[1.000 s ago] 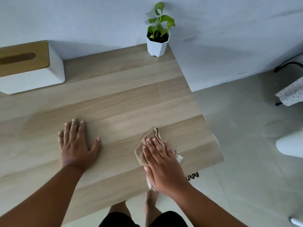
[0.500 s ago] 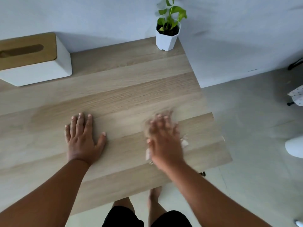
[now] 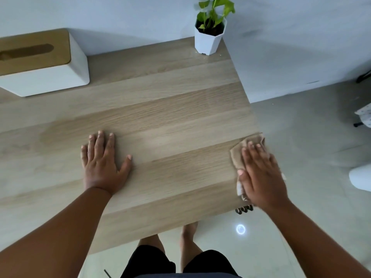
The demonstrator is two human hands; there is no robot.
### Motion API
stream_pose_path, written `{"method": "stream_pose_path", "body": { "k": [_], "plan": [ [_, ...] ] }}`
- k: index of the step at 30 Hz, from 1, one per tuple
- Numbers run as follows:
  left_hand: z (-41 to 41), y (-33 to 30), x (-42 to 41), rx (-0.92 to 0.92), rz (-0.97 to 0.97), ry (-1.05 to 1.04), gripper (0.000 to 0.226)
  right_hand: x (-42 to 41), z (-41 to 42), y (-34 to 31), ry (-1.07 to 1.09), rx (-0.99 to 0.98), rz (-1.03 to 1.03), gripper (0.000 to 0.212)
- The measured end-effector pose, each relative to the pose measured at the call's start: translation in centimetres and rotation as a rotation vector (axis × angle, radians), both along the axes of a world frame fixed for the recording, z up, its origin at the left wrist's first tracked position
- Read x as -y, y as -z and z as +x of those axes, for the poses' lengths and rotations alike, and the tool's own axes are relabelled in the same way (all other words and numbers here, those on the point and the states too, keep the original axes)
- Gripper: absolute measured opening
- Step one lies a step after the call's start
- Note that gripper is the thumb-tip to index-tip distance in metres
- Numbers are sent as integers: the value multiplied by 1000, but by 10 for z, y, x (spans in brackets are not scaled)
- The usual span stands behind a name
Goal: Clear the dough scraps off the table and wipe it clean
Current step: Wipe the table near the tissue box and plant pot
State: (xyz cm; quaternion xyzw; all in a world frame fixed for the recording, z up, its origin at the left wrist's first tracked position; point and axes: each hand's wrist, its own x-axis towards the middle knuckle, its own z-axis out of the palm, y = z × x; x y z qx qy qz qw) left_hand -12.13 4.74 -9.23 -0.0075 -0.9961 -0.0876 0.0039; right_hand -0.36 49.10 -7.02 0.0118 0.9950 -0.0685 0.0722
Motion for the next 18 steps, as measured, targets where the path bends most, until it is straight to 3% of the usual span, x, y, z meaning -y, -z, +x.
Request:
{"method": "stream_pose_path", "body": {
  "k": [6,10,13,15,18],
  "plan": [
    [0,2,2,6,-2,2,86,59,-12,1,229,3,48,67],
    [-1,0,1,12,-1,0,86,126,15,6,-97,-50,-57,64],
    [0,0,0,8,0,-1,86,125,39,7,-311,-66,-66,65],
    [0,0,1,5,2,0,86,98,38,6,-354,-83,-34,65],
    [0,1,2,2,-1,-1,86,55,24,3,-234,-93,-25,64]
  ]
}}
